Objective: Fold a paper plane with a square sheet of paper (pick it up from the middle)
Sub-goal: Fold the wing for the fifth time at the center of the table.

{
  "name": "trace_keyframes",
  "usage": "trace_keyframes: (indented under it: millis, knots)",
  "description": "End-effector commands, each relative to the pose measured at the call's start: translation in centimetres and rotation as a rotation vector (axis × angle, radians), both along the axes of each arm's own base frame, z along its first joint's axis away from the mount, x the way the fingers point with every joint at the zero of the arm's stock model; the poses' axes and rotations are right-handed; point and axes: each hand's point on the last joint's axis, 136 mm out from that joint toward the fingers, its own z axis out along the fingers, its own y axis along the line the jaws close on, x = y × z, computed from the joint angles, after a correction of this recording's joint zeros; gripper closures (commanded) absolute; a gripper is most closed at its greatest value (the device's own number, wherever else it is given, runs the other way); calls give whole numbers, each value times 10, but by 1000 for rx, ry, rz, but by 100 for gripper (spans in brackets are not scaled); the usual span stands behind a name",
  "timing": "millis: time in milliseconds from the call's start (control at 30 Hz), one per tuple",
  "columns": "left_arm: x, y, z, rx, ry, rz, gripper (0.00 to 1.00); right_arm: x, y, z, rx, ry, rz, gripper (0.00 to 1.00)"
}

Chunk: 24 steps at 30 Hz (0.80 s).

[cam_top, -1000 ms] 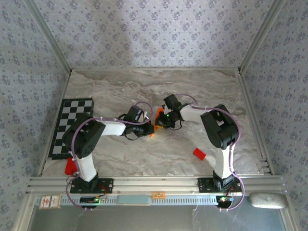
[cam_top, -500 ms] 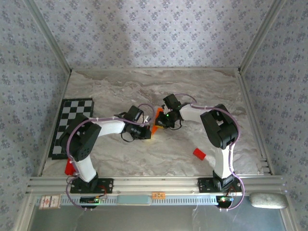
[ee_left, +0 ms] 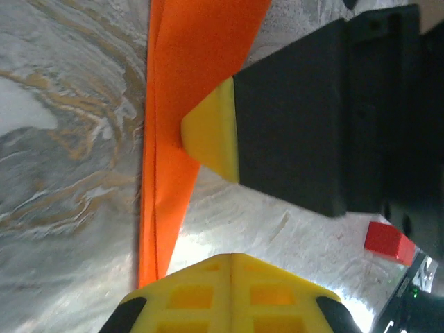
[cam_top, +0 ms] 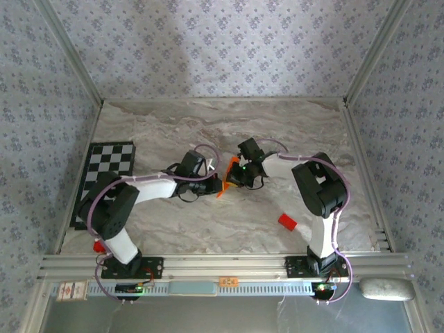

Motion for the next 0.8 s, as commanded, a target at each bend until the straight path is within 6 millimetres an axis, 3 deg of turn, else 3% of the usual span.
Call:
trace_keyframes:
  millis: [0,400,567,767]
  knots:
    - [10,-12,-3,-32,6,45,100,-12,-15,-15,-62,66,-56,91]
    - [15,1,-29,64,20,97,100,-10,-16,-13,-39,65,-54,92]
    - [5,10,-48,117,75,104,100,-5,-17,-10,-45,31,-20,92]
    - [-13,25,-67,186,149,118,100,15,-22,-4,-46,-59,20,91]
